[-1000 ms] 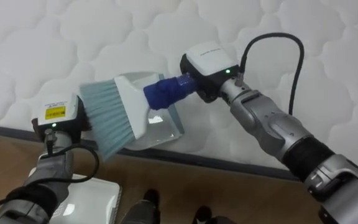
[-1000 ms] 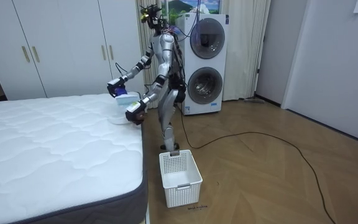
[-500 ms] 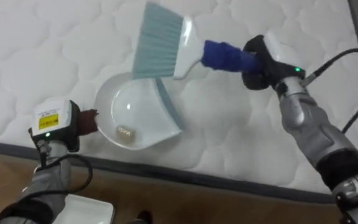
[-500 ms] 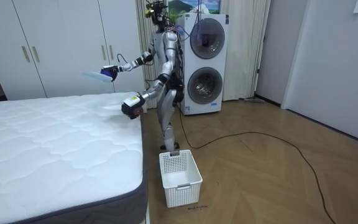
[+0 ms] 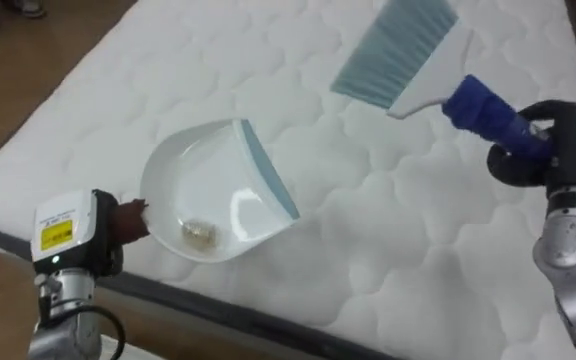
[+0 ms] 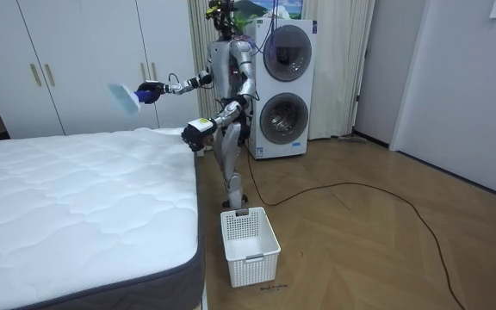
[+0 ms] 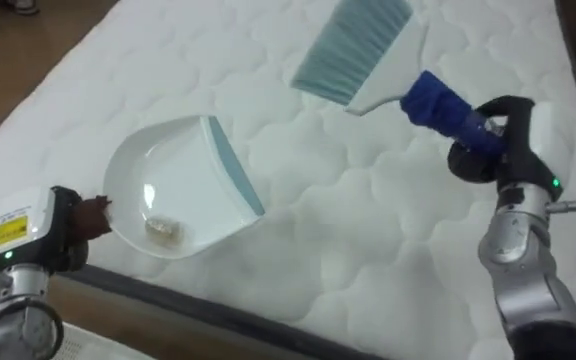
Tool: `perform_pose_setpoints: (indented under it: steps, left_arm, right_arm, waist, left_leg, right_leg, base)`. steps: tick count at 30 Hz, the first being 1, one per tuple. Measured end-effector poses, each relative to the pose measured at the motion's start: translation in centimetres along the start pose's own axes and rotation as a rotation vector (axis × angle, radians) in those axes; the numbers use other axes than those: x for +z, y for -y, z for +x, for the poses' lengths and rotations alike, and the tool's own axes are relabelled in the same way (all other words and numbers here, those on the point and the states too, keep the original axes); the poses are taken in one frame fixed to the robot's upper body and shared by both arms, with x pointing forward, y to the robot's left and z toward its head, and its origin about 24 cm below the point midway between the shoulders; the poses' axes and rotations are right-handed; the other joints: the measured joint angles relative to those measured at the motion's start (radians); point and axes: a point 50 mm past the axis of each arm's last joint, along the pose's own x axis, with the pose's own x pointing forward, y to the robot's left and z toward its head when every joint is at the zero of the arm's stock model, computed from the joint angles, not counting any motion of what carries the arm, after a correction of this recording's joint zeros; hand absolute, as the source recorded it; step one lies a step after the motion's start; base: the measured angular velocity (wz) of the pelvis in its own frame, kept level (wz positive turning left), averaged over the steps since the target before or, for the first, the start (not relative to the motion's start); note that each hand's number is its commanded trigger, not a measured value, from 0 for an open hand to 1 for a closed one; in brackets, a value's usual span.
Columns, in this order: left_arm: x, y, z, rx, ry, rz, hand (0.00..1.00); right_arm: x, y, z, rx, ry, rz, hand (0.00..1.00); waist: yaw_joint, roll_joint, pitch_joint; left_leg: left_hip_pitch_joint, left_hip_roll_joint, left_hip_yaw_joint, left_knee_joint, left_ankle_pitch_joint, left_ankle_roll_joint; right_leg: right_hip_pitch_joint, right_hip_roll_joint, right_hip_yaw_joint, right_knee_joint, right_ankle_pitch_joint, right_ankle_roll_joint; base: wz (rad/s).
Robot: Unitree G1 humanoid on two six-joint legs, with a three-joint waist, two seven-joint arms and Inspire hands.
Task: Clean bed
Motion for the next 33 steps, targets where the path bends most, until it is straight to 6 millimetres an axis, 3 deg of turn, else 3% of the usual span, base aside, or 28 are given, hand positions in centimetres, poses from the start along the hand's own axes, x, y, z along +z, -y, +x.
perform_pose_setpoints:
  steps: [1, 4, 6, 7, 8, 9, 10, 11, 12, 13, 14, 15, 16, 17, 18, 19, 20, 21, 24, 26, 28, 29, 31, 32, 33]
  left_arm:
    - [0.0, 0.0, -0.1, 0.002, 0.0, -0.005, 1.0]
    - [0.2, 0.1, -0.4, 0.004, -0.004, -0.035, 1.0]
    - [0.8, 0.1, -0.4, 0.011, 0.008, -0.063, 1.0]
    - [1.1, 0.1, -0.4, 0.013, 0.014, -0.071, 1.0]
    - [1.6, 0.2, -0.4, 0.017, 0.029, -0.092, 1.0]
    - [2.1, 0.3, -0.4, 0.017, 0.041, -0.113, 1.0]
    - [1.9, 0.4, -0.6, 0.01, 0.038, -0.112, 1.0]
    - [1.4, 0.4, -0.8, 0.001, 0.022, -0.104, 1.0]
    - [1.1, 0.3, -0.7, -0.003, 0.009, -0.102, 1.0]
    - [1.1, 0.3, -0.7, -0.001, 0.006, -0.103, 1.0]
    - [1.1, 0.3, -0.6, 0.001, 0.005, -0.104, 1.0]
    - [1.2, 0.4, -0.7, -0.007, 0.004, -0.104, 1.0]
    - [1.2, 0.4, -0.7, -0.008, 0.002, -0.104, 1.0]
    - [1.1, 0.4, -0.7, -0.007, -0.001, -0.102, 1.0]
    - [1.0, 0.4, -0.7, -0.006, -0.008, -0.1, 1.0]
    - [0.8, 0.4, -0.8, -0.006, -0.013, -0.099, 1.0]
    - [0.3, 0.4, -1.1, -0.005, -0.035, -0.097, 1.0]
    - [-0.4, 0.3, -1.4, -0.002, -0.062, -0.097, 1.0]
    - [-1.4, -0.3, -1.4, 0.037, -0.11, -0.124, 1.0]
    - [-1.8, -0.7, -1.4, 0.062, -0.135, -0.165, 1.0]
    - [-2.2, -0.7, -1.7, 0.064, -0.148, -0.176, 1.0]
    - [-2.1, -0.6, -1.8, 0.062, -0.144, -0.177, 1.0]
    - [-1.9, -0.6, -1.8, 0.061, -0.13, -0.182, 1.0]
    - [-1.6, -0.6, -1.7, 0.063, -0.119, -0.185, 1.0]
    - [-1.5, -0.8, -1.6, 0.067, -0.112, -0.185, 1.0]
  right_arm:
    - [-0.3, 0.1, -0.2, 0.0, -0.011, 0.0, 0.0]
    - [-1.2, 0.3, -0.6, -0.014, -0.061, 0.044, 0.0]
    - [-1.2, 0.6, -0.6, -0.062, -0.06, 0.067, 0.0]
    - [-1.3, 0.8, -0.7, -0.082, -0.06, 0.079, 0.0]
    - [-1.7, 1.3, -1.0, -0.125, -0.064, 0.089, 0.0]
    - [-2.2, 1.7, -1.2, -0.166, -0.081, 0.095, 0.0]
    - [-2.4, 1.5, -1.4, -0.17, -0.097, 0.101, 0.0]
    - [-2.3, 0.8, -1.7, -0.164, -0.107, 0.122, 0.0]
    - [-2.3, 0.6, -1.9, -0.162, -0.112, 0.131, 0.0]
    - [-2.3, 0.5, -1.9, -0.162, -0.119, 0.13, 0.0]
    - [-2.6, 0.5, -2.0, -0.163, -0.139, 0.121, 0.0]
    - [-2.9, 0.6, -2.2, -0.172, -0.16, 0.116, 0.0]
    - [-3.1, 0.6, -2.3, -0.177, -0.167, 0.119, 0.0]
    - [-3.3, 0.8, -2.5, -0.187, -0.177, 0.12, 0.0]
    - [-3.4, 1.2, -2.5, -0.203, -0.176, 0.125, 0.0]
    - [-3.4, 1.4, -2.5, -0.213, -0.173, 0.129, 0.0]
    - [-3.3, 1.7, -2.5, -0.229, -0.165, 0.132, 0.0]
    - [-3.3, 1.8, -2.5, -0.238, -0.164, 0.132, 0.0]
    - [-3.6, 1.8, -2.8, -0.243, -0.178, 0.145, 0.0]
    - [-3.6, 1.5, -2.9, -0.236, -0.198, 0.186, 0.0]
    - [-3.4, 0.8, -3.0, -0.202, -0.188, 0.182, 0.0]
    - [-3.3, 0.5, -3.1, -0.188, -0.185, 0.18, 0.0]
    - [-3.2, 0.3, -3.2, -0.175, -0.18, 0.177, 0.0]
    - [-3.1, 0.2, -3.2, -0.175, -0.174, 0.178, 0.0]
    - [-2.8, 0.2, -3.2, -0.174, -0.163, 0.184, 0.0]
  waist:
    - [0.008, 0.0, -0.0001]
    - [0.013, 0.005, -0.0026]
    - [0.013, 0.007, -0.0061]
    - [0.007, 0.006, -0.0064]
    - [-0.013, 0.002, -0.0096]
    - [-0.049, 0.007, -0.0047]
    - [-0.047, 0.002, -0.0024]
    - [-0.045, 0.003, -0.0032]
    - [-0.057, 0.006, -0.0026]
    - [-0.063, 0.015, -0.0058]
    - [-0.077, 0.016, 0.0003]
    - [-0.079, 0.01, -0.0007]
    - [-0.083, 0.009, -0.0011]
    - [-0.086, -0.003, -0.0059]
    - [-0.073, -0.01, -0.0091]
    - [-0.061, -0.009, -0.0085]
    - [-0.041, -0.003, -0.0089]
    - [-0.026, 0.008, -0.0107]
    - [0.02, 0.015, -0.0114]
    - [0.067, 0.017, -0.0124]
    - [0.08, 0.021, -0.0128]
    - [0.084, 0.025, -0.0126]
    - [0.08, 0.031, -0.0087]
    - [0.073, 0.04, -0.0046]
    - [0.06, 0.051, -0.0024]
  left_leg:
    - [0.0, 0.001, 0.0, 0.0, 0.0, 0.0]
    - [-0.003, -0.008, -0.027, 0.0, 0.009, -0.002]
    - [-0.005, -0.026, -0.073, -0.043, 0.051, -0.011]
    - [-0.003, -0.027, -0.061, -0.073, 0.078, -0.008]
    - [0.003, -0.019, 0.052, -0.156, 0.151, 0.017]
    - [-0.012, 0.025, 0.249, -0.11, 0.127, 0.053]
    - [-0.014, 0.052, 0.33, -0.039, 0.068, 0.058]
    - [-0.006, 0.118, 0.429, 0.109, -0.042, 0.043]
    - [0.004, 0.19, 0.48, 0.221, -0.121, 0.01]
    - [0.009, 0.223, 0.491, 0.249, -0.145, -0.004]
    - [0.019, 0.254, 0.497, 0.246, -0.171, -0.016]
    - [0.024, 0.24, 0.498, 0.216, -0.18, -0.001]
    - [0.024, 0.227, 0.482, 0.194, -0.182, 0.006]
    - [0.023, 0.192, 0.449, 0.159, -0.167, 0.027]
    - [0.022, 0.162, 0.425, 0.129, -0.147, 0.035]
    - [0.025, 0.151, 0.418, 0.117, -0.139, 0.038]
    - [0.036, 0.132, 0.409, 0.092, -0.124, 0.043]
    - [0.042, 0.117, 0.391, 0.07, -0.109, 0.047]
    - [0.054, 0.078, 0.361, 0.008, -0.066, 0.055]
    - [0.055, 0.072, 0.36, -0.013, -0.051, 0.056]
    - [0.052, 0.062, 0.33, -0.016, -0.046, 0.057]
    - [0.048, 0.058, 0.299, -0.016, -0.044, 0.057]
    - [0.041, 0.045, 0.211, -0.018, -0.032, 0.058]
    - [0.032, 0.038, 0.132, -0.024, -0.027, 0.059]
    - [0.025, 0.023, 0.026, -0.037, -0.011, 0.052]
  right_leg:
    - [0.002, 0.001, -0.004, -0.001, 0.0, 0.0]
    - [0.025, 0.002, -0.083, -0.003, 0.0, -0.001]
    - [0.034, 0.003, -0.126, -0.014, 0.003, -0.007]
    - [0.041, 0.002, -0.146, -0.028, 0.008, -0.014]
    - [0.057, -0.011, -0.222, -0.063, 0.014, -0.019]
    - [0.06, -0.031, -0.333, -0.071, 0.015, -0.02]
    - [0.064, -0.033, -0.382, -0.061, 0.013, -0.023]
    - [0.081, -0.031, -0.473, -0.058, 0.006, -0.026]
    - [0.108, -0.026, -0.571, -0.055, -0.014, -0.018]
    - [0.119, -0.023, -0.616, -0.047, -0.022, -0.012]
    - [0.129, -0.029, -0.673, -0.01, -0.04, -0.001]
    - [0.126, -0.036, -0.66, 0.028, -0.053, 0.006]
    - [0.116, -0.035, -0.612, 0.035, -0.055, 0.006]
    - [0.096, -0.032, -0.494, 0.032, -0.056, 0.006]
    - [0.081, -0.033, -0.414, 0.031, -0.053, 0.009]
    - [0.076, -0.033, -0.389, 0.031, -0.051, 0.01]
    - [0.078, -0.038, -0.37, 0.029, -0.047, 0.016]
    - [0.089, -0.039, -0.379, 0.017, -0.039, 0.023]
    - [0.099, -0.052, -0.377, -0.003, -0.031, 0.028]
    - [0.095, -0.058, -0.373, 0.005, -0.031, 0.028]
    - [0.093, -0.06, -0.376, 0.028, -0.031, 0.028]
    - [0.078, -0.063, -0.368, 0.071, -0.031, 0.028]
    - [0.019, -0.062, -0.287, 0.169, -0.042, 0.024]
    - [-0.034, -0.031, -0.195, 0.174, -0.055, 0.009]
    - [-0.099, -0.002, -0.141, 0.168, -0.055, 0.002]
  base:
    - [0.26]
    - [0.52]
    - [0.83]
    - [1.32]
    - [1.74]
    - [1.66]
    - [1.14]
    - [0.69]
    - [0.72]
    - [1.06]
    - [1.12]
    - [1.12]
    - [1.1]
    - [1.05]
    - [0.94]
    - [0.57]
    - [0.43]
    - [0.44]
    - [0.48]
    - [0.14]
    - [0.35]
    - [0.67]
    - [0.77]
    - [0.92]
    - [1.01]
